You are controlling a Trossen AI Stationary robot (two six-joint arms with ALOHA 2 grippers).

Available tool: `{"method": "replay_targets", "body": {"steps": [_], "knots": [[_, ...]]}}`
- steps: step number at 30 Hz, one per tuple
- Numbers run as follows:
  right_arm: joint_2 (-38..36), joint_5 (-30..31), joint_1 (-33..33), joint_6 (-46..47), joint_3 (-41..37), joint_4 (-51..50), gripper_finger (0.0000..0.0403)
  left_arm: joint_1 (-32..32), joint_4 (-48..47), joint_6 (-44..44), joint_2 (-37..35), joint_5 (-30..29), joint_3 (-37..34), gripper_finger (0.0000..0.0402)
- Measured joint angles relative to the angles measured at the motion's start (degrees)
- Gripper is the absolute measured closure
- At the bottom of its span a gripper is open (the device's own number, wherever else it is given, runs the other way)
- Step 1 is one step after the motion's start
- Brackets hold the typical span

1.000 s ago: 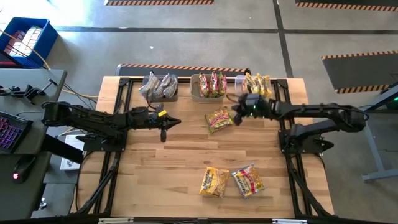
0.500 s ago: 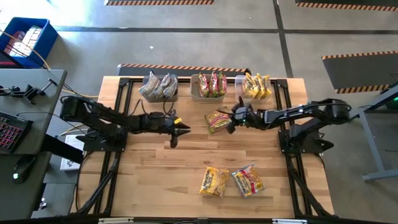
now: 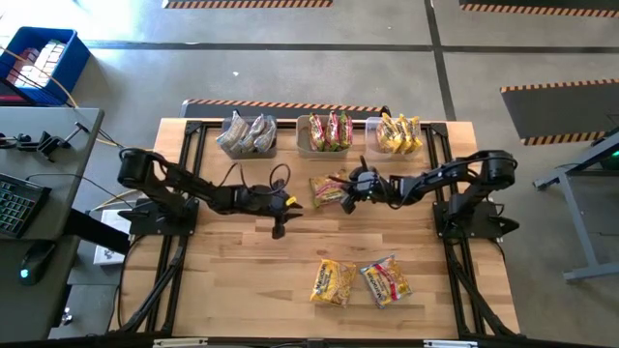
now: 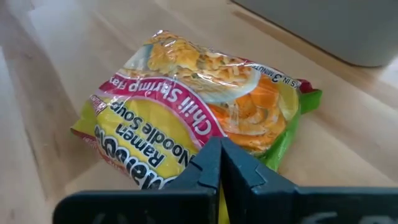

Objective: Sort Maruchan noodles
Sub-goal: Put the green noodle pack into the gray bin

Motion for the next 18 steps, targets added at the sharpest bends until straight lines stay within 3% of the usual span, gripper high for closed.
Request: {"method": "replay_targets", "body": {"steps": [5, 8, 18], "knots": [[0.11, -0.42, 0.55, -0.78, 0.0, 0.5, 0.0403, -0.68, 0.02, 2.39, 1.42, -9.39, 1.0, 0.0295], [0.11, -1.79, 0.72, -2.09, 0.0, 0.78, 0.0403, 1.17, 0.26, 1.92, 1.42, -11.78, 2.24, 0.03], [0.11, -9.77, 0.71, -5.11, 0.04, 1.43, 0.0403, 8.96, -2.99, 4.37, 1.66, -1.78, 6.53, 0.0351]]}}
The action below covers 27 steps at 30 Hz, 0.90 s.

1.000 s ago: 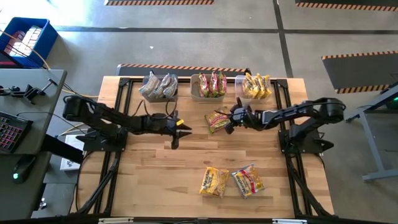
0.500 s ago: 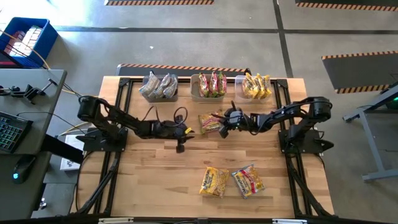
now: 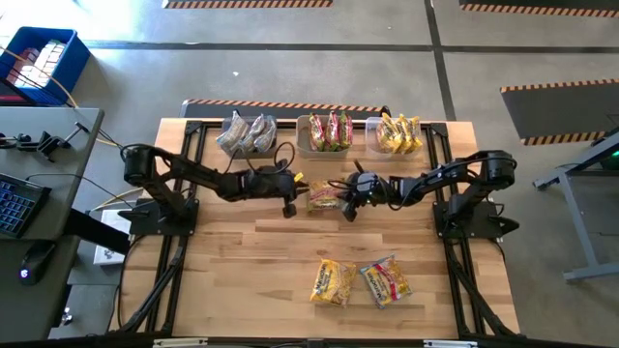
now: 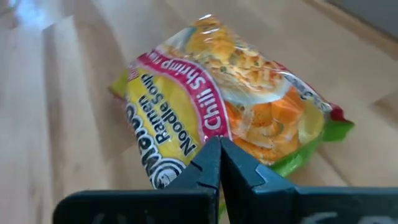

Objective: Sort Maruchan noodles
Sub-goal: Put the green noodle pack into the gray bin

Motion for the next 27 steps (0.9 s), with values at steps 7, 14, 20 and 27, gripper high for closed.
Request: {"method": "replay_targets", "body": {"steps": [7, 14, 20, 27], "knots": [[0.0, -9.48, 0.01, -2.82, 0.03, 0.02, 0.0403, 2.17, -0.61, 0.55, 0.0, 0.13, 0.56, 0.0372], [-1.54, -13.08, 0.46, -3.73, 0.03, -0.47, 0.0403, 2.32, -3.51, 0.53, 0.0, 3.77, 0.56, 0.0385], [-3.47, -11.69, 1.3, -4.53, 0.03, -0.52, 0.0403, -0.59, -8.98, -0.45, 0.0, 7.86, 0.56, 0.0386], [-3.48, -9.26, 1.28, -4.53, 0.03, -0.56, 0.0403, -5.6, -13.98, -5.23, 0.02, 7.87, 0.54, 0.0336]]}}
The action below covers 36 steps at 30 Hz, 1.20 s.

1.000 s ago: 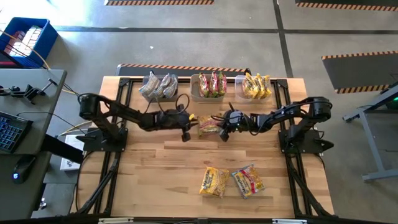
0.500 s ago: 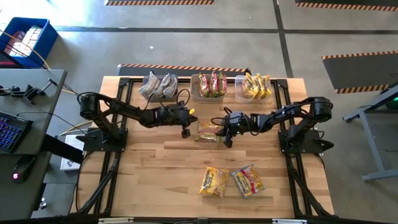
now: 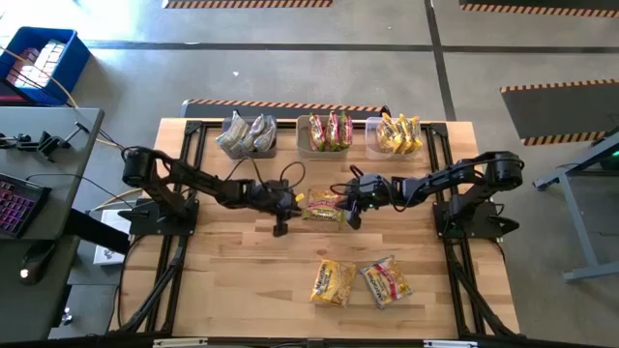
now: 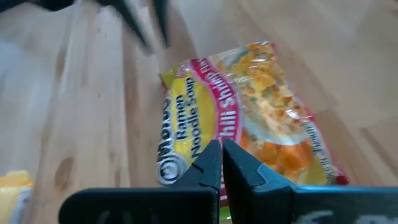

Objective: Sort Maruchan noodles
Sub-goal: Put the green noodle pack into the gray bin

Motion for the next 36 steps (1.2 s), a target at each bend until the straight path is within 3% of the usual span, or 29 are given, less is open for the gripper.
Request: {"method": "replay_targets", "body": {"steps": [11, 18, 24, 30, 36], "knots": [[0.0, 2.12, -0.02, -0.58, 0.0, 0.56, 0.0403, -2.86, 4.25, -7.91, 3.3, -1.8, -0.02, 0.0249], [0.0, 2.12, -0.02, -0.5, 0.0, 0.77, 0.0403, -2.86, 10.03, -8.64, 9.81, -0.84, 2.18, 0.0236], [-0.01, 1.53, -0.02, 0.65, 0.0, 0.77, 0.0403, -2.86, 9.97, -9.45, 11.91, 2.25, 5.78, 0.0283], [-4.31, 0.93, 0.71, 3.24, -0.03, -2.44, 0.0403, -2.41, 10.01, -9.91, 12.15, 3.08, 7.04, 0.038], [-13.07, 13.84, 5.83, 4.43, -0.04, -12.24, 0.0403, -0.08, 11.45, -13.12, 12.15, 8.47, 7.08, 0.0398]]}}
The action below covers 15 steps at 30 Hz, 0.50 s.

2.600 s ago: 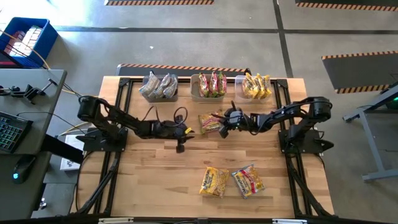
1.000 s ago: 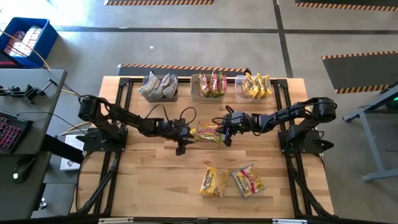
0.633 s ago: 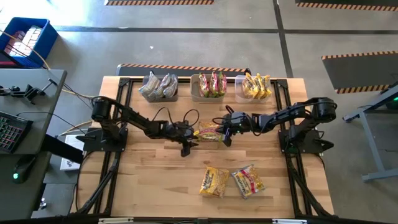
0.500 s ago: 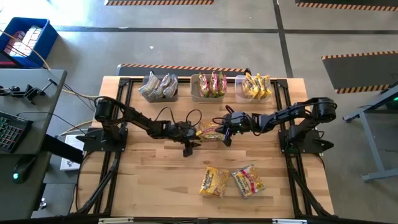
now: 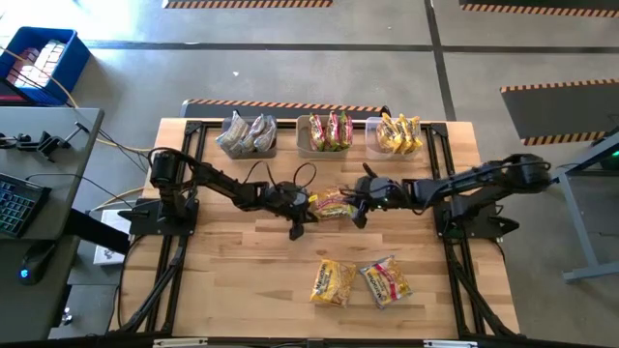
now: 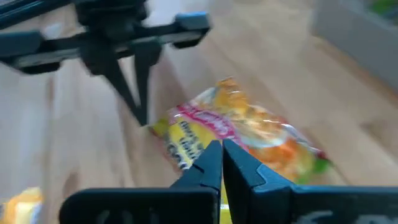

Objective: Sort Maruchan noodles
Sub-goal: Put the green noodle pack into the gray bin

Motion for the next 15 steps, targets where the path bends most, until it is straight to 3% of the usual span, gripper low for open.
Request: {"method": "replay_targets", "body": {"steps": [5, 11, 15], "knots": [[-1.38, 11.06, 5.31, 3.7, -0.01, -2.78, 0.0403, 0.57, 2.04, 0.22, -0.02, 0.79, 0.0, 0.04], [-0.79, 14.57, 8.0, 4.82, -0.01, -2.51, 0.0403, -1.39, -3.0, 2.85, -1.98, -1.82, -0.02, 0.0379], [-0.79, 14.62, 7.83, 3.97, -0.02, -2.53, 0.0403, -4.01, -8.96, 2.97, -3.42, -8.58, -0.02, 0.0346]]}}
